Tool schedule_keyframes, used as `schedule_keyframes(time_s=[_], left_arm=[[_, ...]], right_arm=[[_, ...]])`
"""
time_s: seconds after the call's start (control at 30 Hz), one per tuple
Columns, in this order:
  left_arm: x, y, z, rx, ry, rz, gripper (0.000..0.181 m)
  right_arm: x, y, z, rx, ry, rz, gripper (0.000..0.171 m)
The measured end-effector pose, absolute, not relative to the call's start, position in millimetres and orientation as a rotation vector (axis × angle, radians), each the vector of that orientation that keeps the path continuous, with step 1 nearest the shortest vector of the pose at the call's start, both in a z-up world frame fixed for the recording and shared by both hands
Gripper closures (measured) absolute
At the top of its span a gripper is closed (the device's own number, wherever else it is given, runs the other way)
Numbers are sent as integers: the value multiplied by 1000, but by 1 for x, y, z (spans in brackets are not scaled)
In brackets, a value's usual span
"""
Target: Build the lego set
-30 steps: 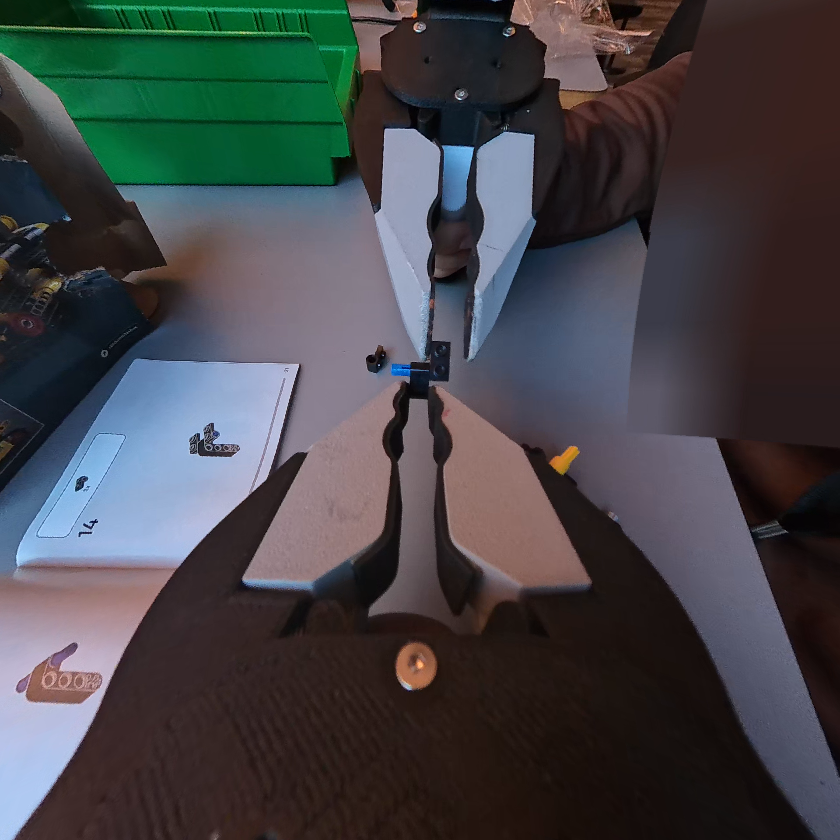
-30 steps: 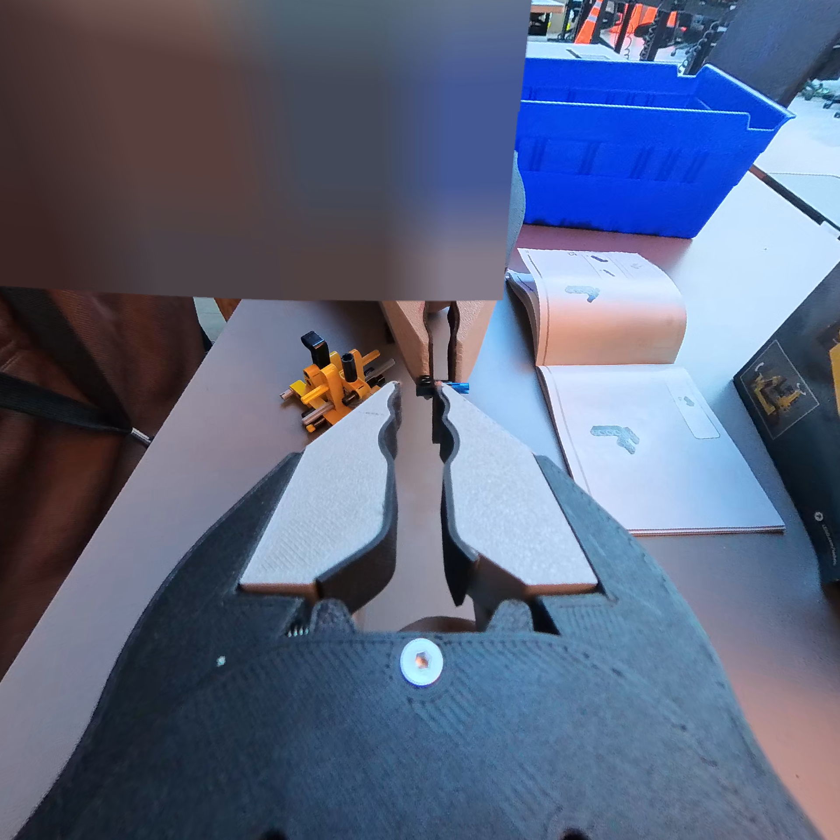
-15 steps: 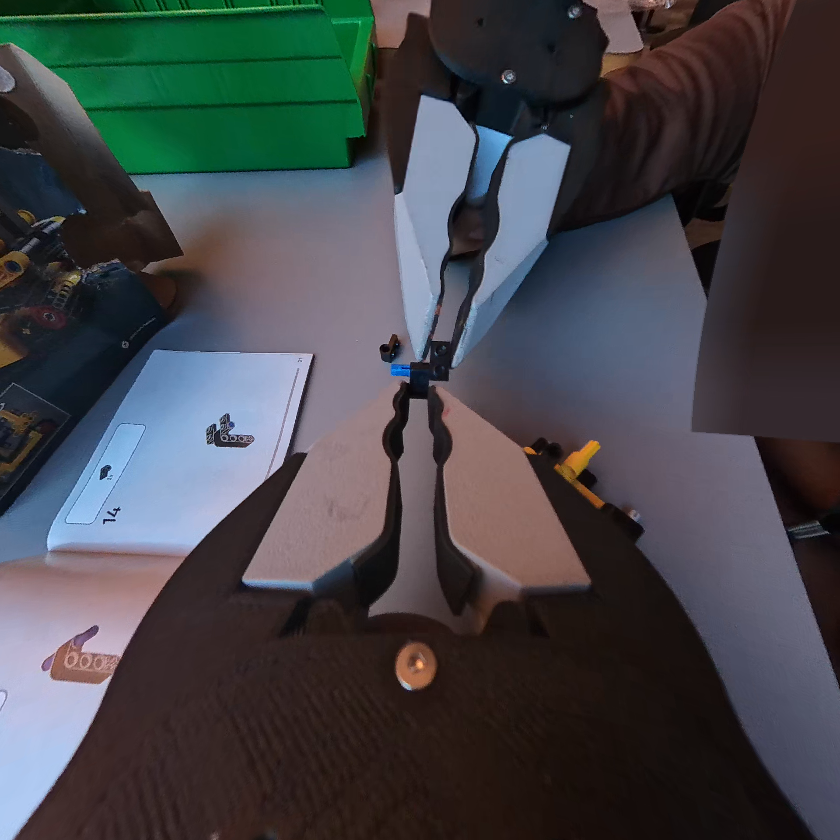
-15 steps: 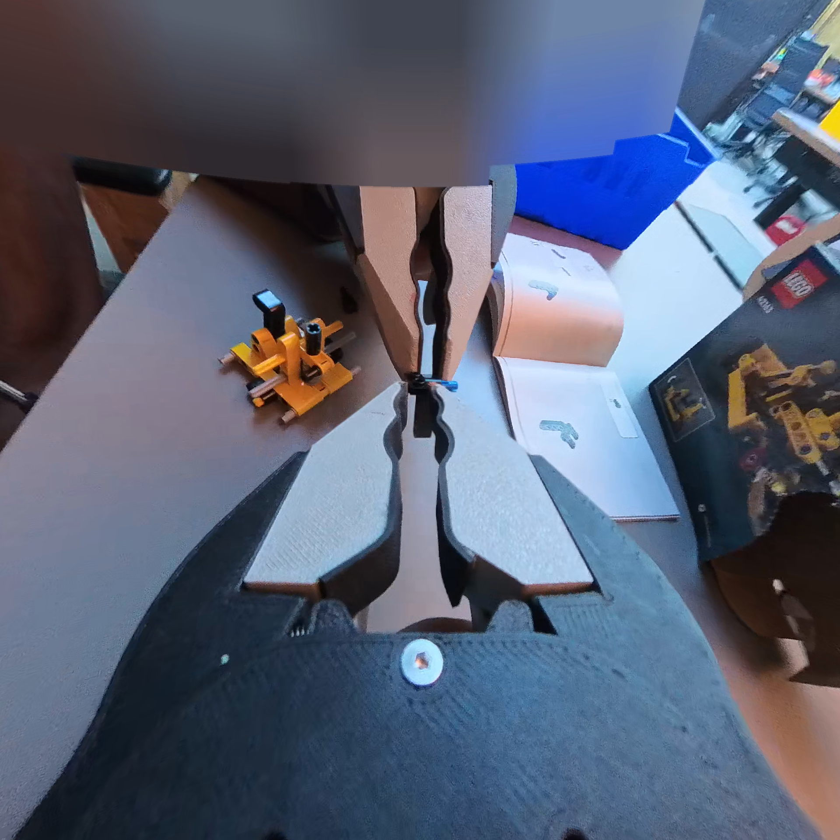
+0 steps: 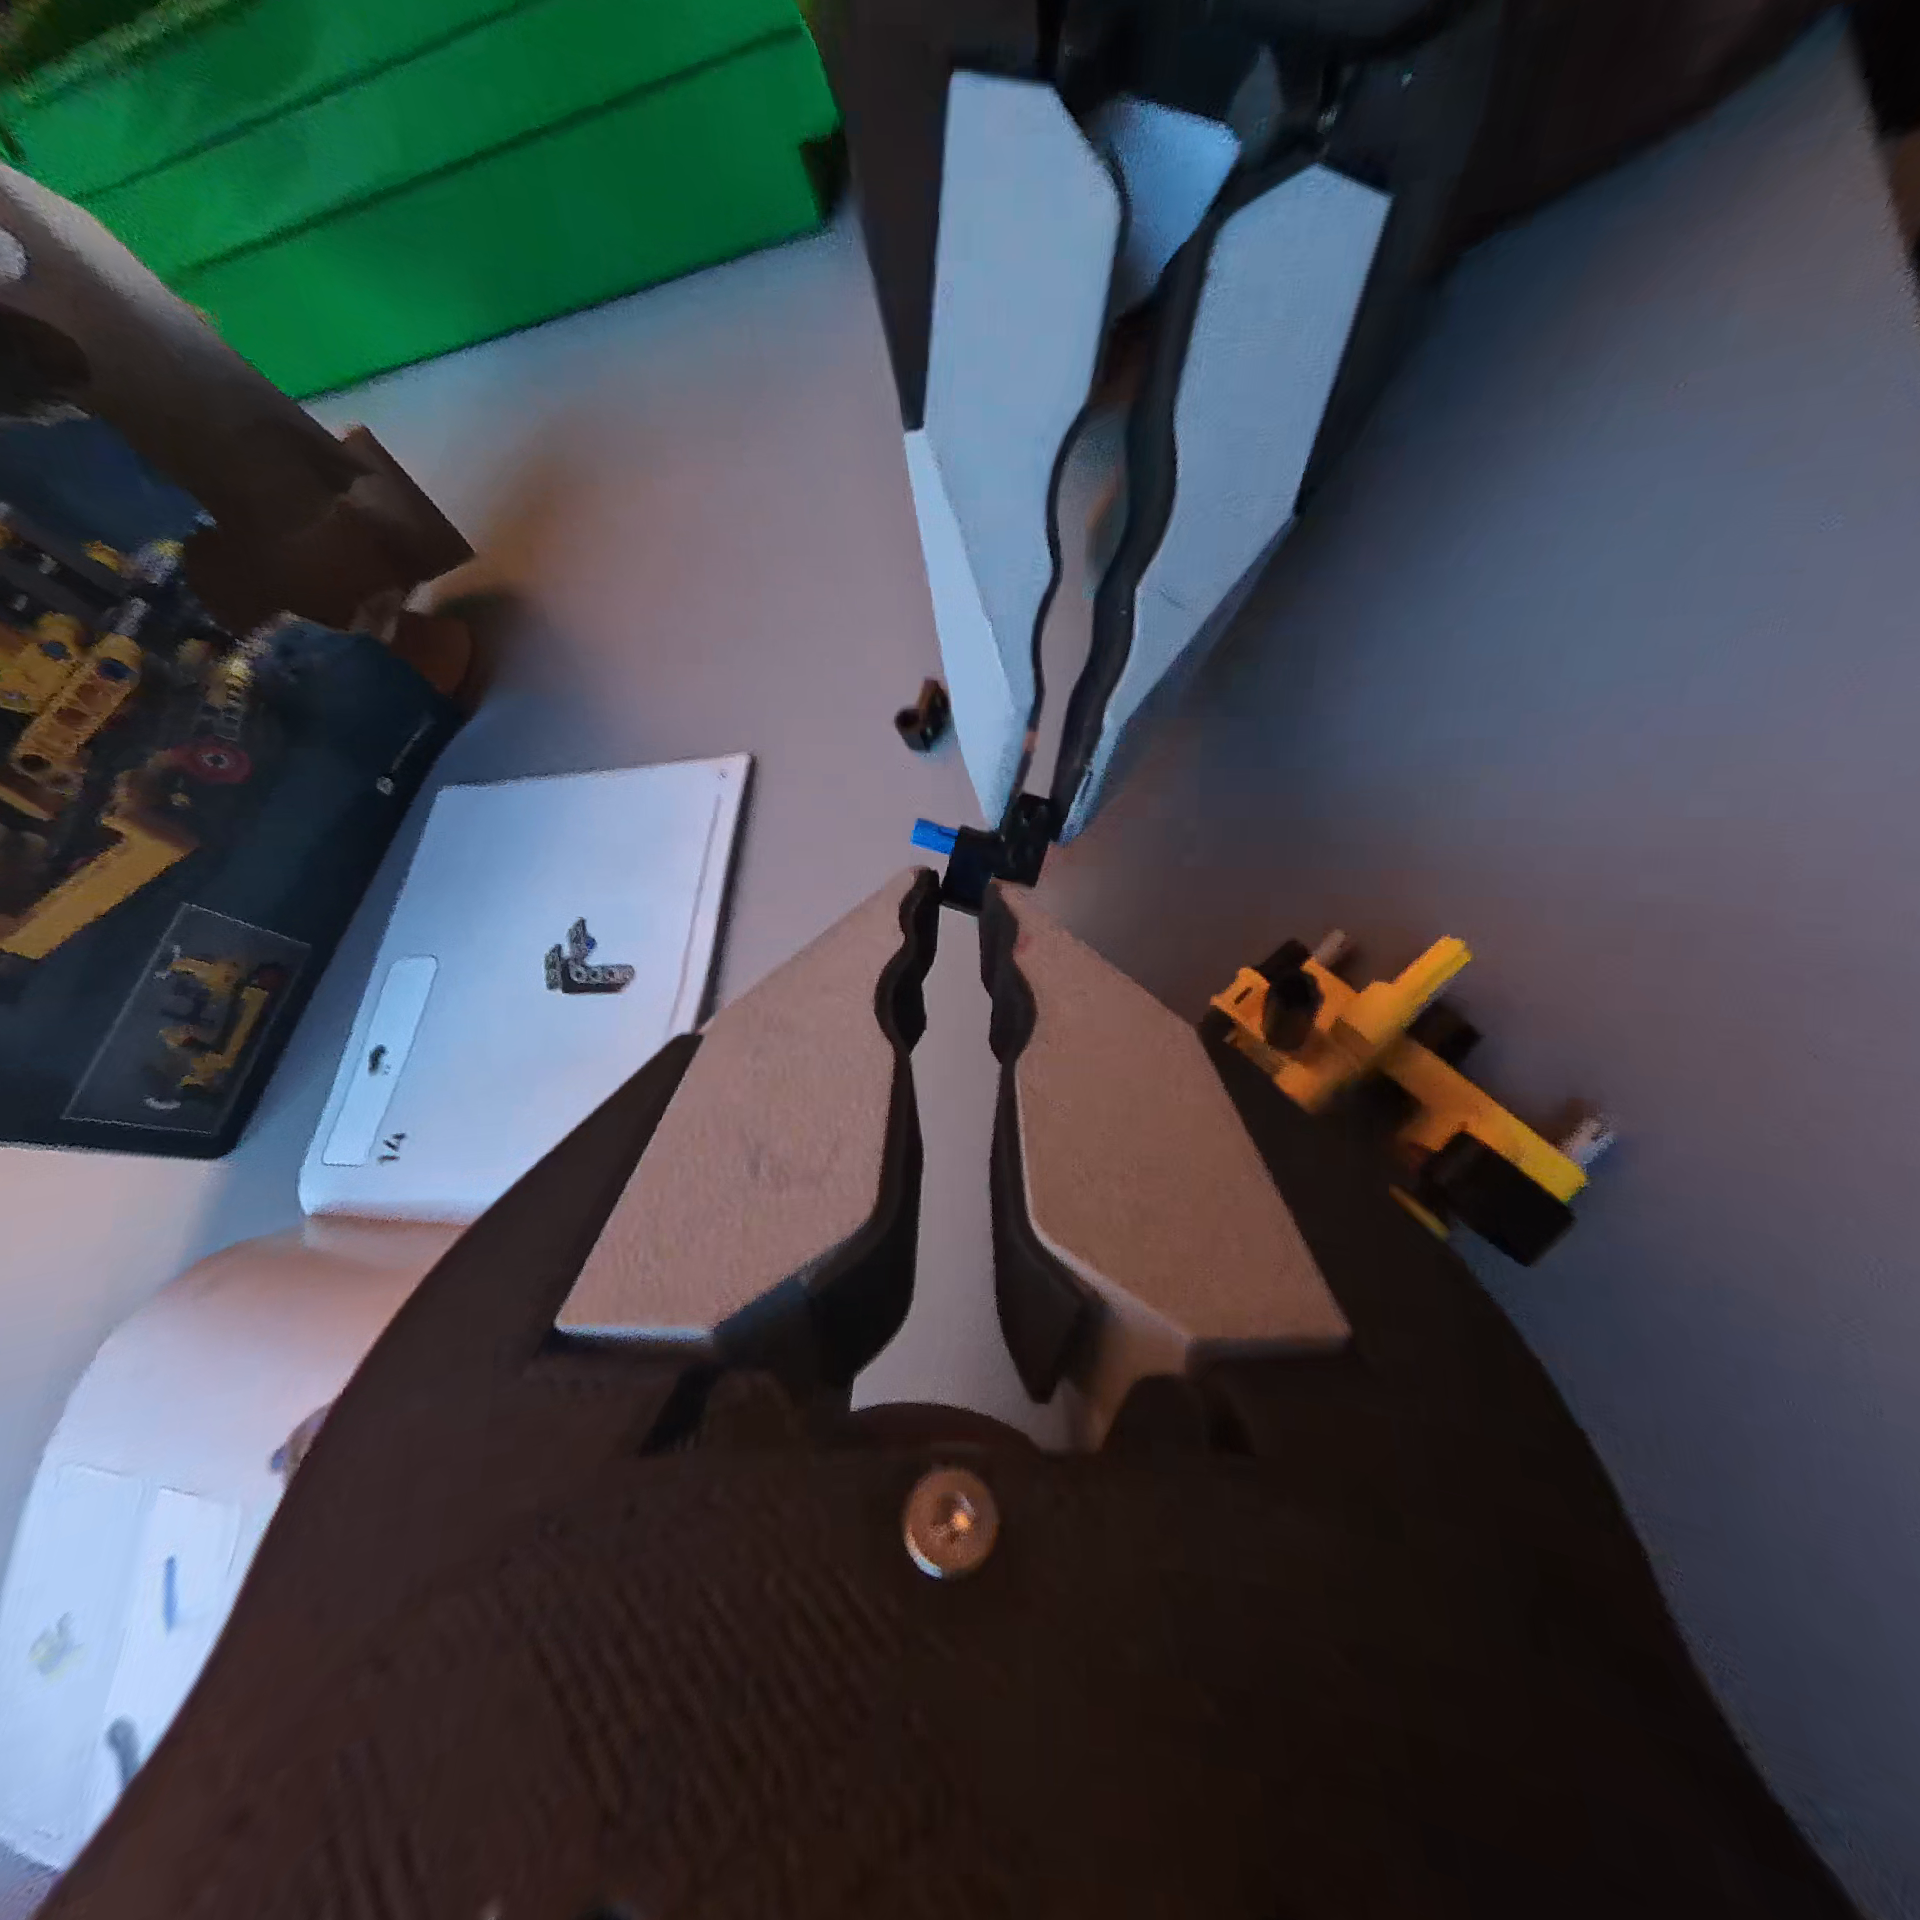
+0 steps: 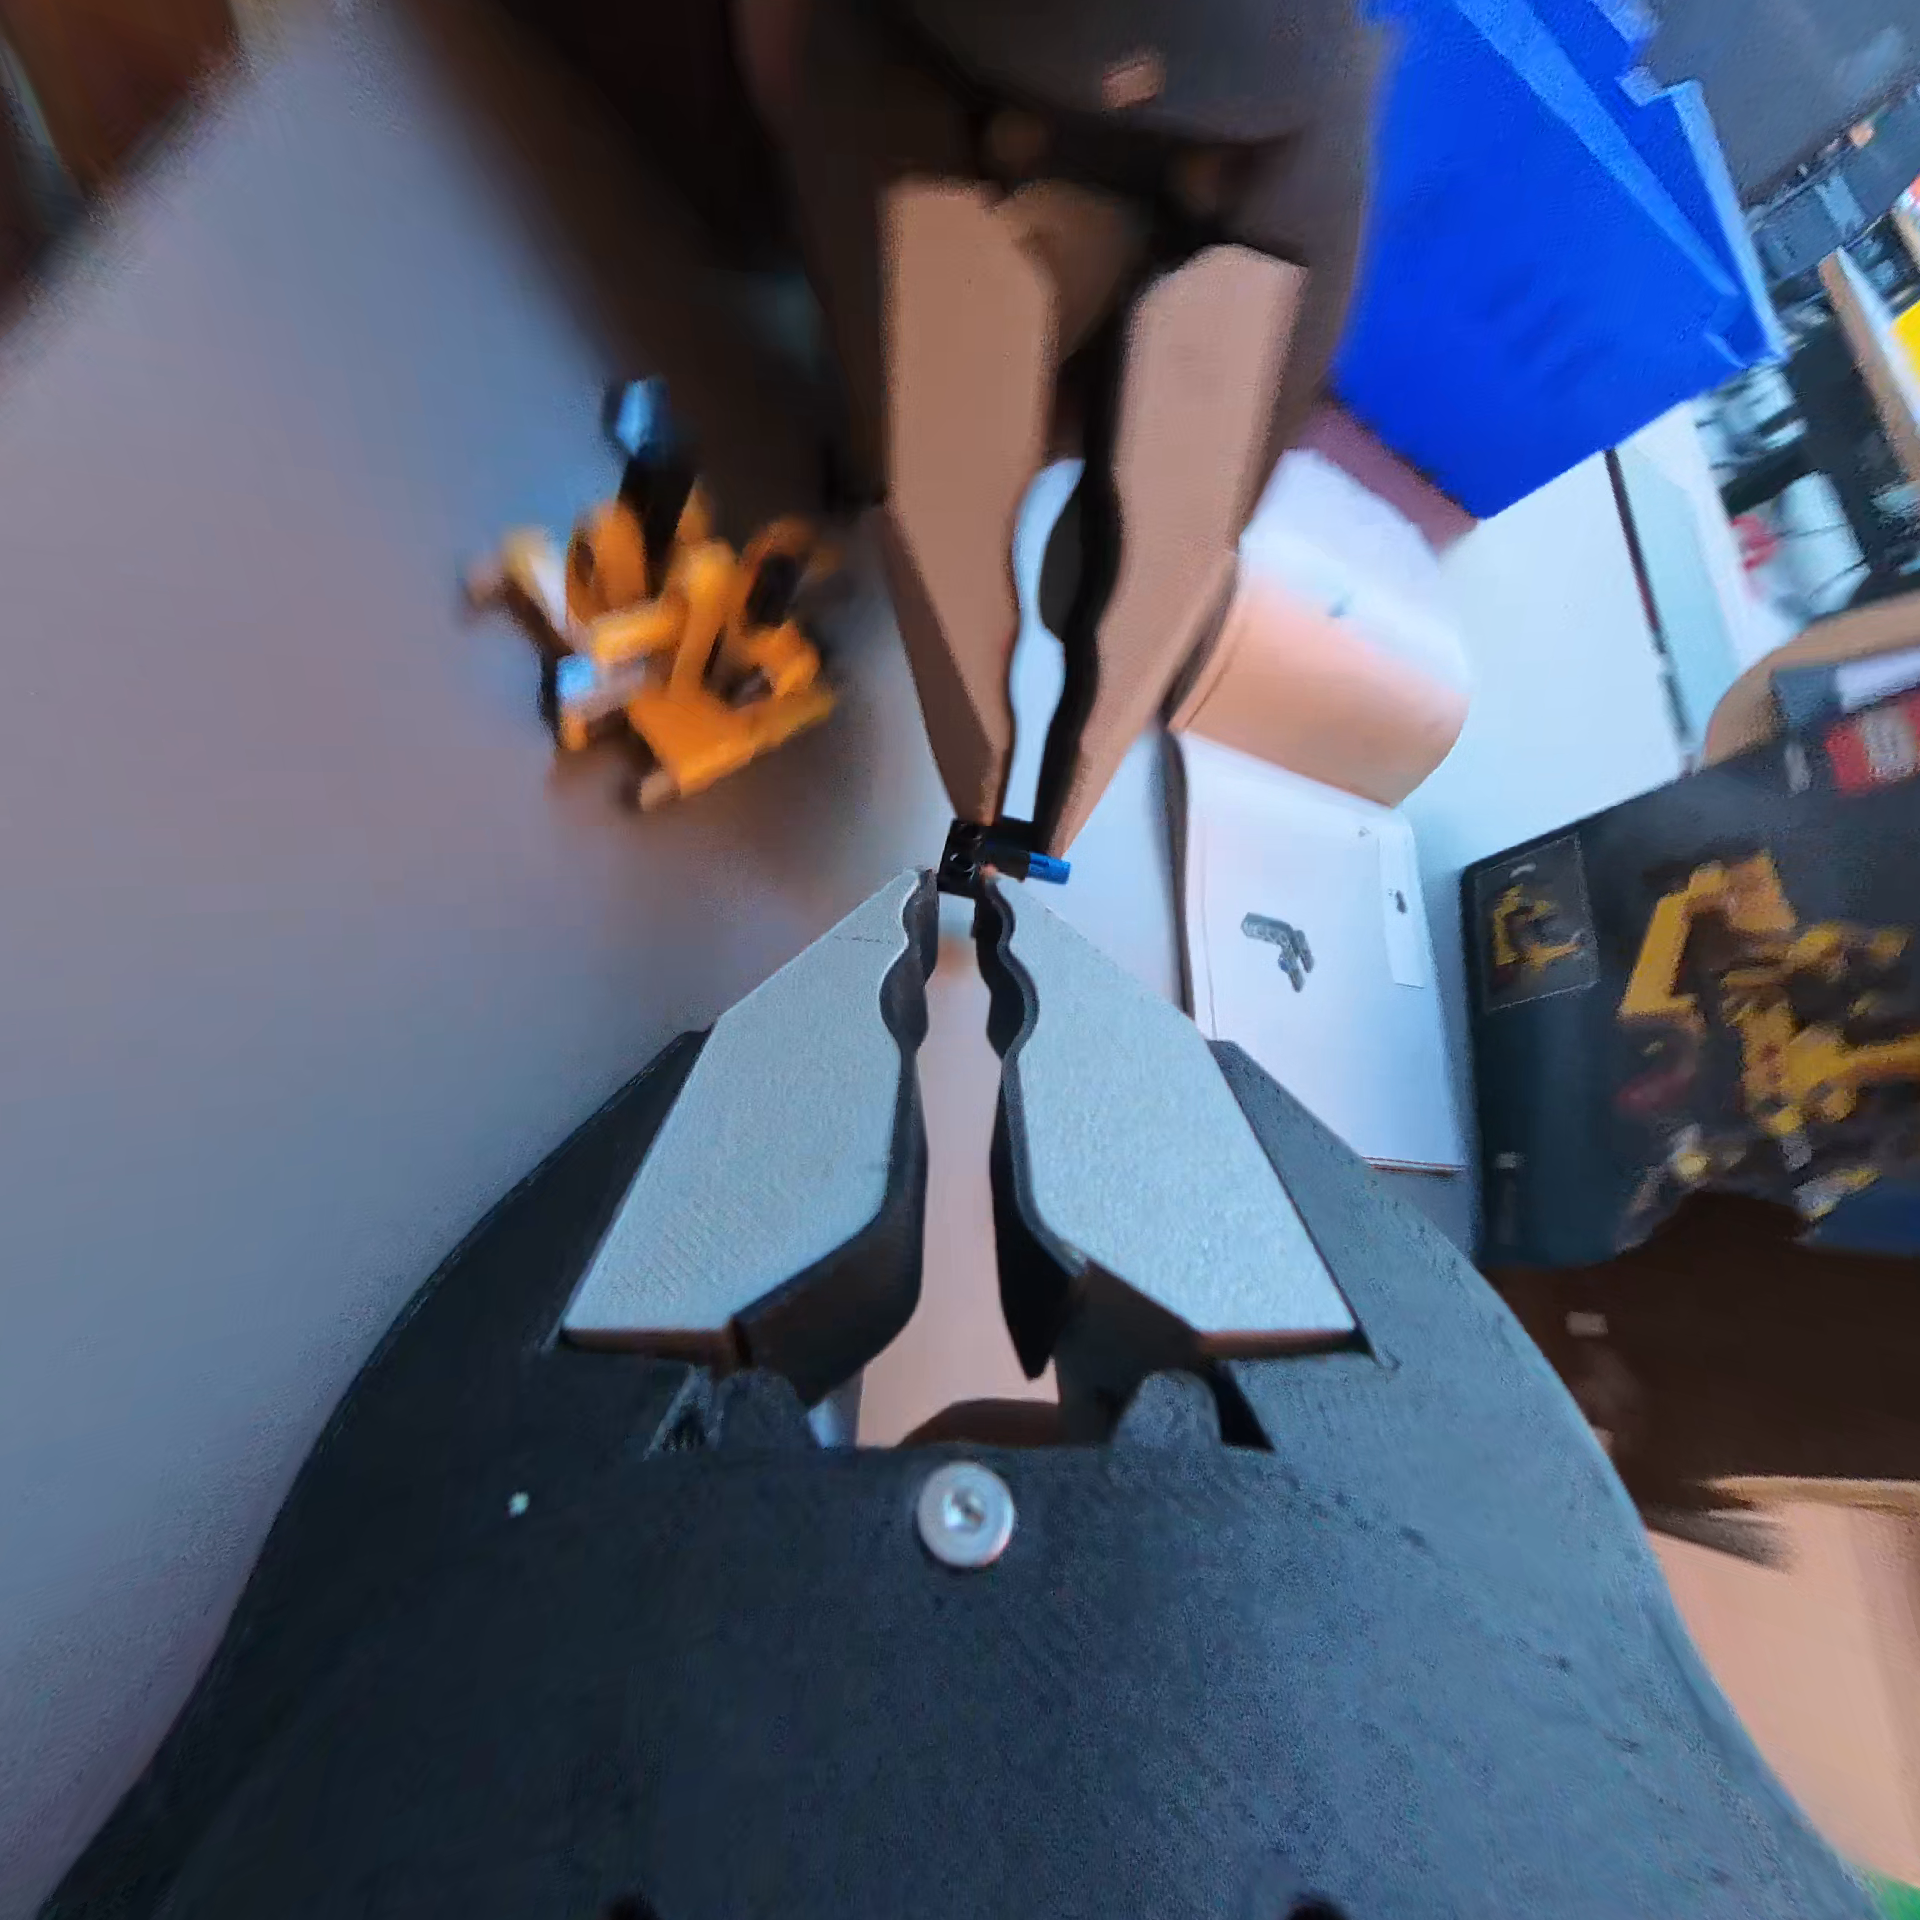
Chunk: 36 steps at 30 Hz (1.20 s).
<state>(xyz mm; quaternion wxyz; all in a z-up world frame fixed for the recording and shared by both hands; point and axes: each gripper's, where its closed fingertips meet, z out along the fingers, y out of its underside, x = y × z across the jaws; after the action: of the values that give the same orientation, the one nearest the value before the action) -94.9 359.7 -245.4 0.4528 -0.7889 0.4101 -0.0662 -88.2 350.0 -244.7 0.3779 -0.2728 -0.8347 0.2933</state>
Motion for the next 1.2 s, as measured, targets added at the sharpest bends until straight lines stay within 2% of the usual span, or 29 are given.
schedule_keyframes(time_s=[0.03, 0.1, 0.17, 0.27, 0.4, 1.2], left_arm=[[-97, 361, -249, -1955, 1007, -143, 177], [-136, 381, -234, -1941, 890, 77, 177], [-158, 383, -220, -1950, 755, -52, 177], [-157, 381, -228, -1957, 755, -98, 177], [-148, 382, -241, -1975, 831, -62, 176], [-148, 385, -250, -1914, 968, 145, 177]], right_arm=[[-88, 349, -249, -638, -2145, 662, 167], [-71, 307, -267, -500, -2309, 774, 168], [-80, 310, -265, -457, -2253, 604, 167], [-94, 340, -252, -609, -2139, 638, 167], [-101, 368, -262, -745, -2113, 604, 167], [-106, 378, -263, -735, -2071, 524, 166]])
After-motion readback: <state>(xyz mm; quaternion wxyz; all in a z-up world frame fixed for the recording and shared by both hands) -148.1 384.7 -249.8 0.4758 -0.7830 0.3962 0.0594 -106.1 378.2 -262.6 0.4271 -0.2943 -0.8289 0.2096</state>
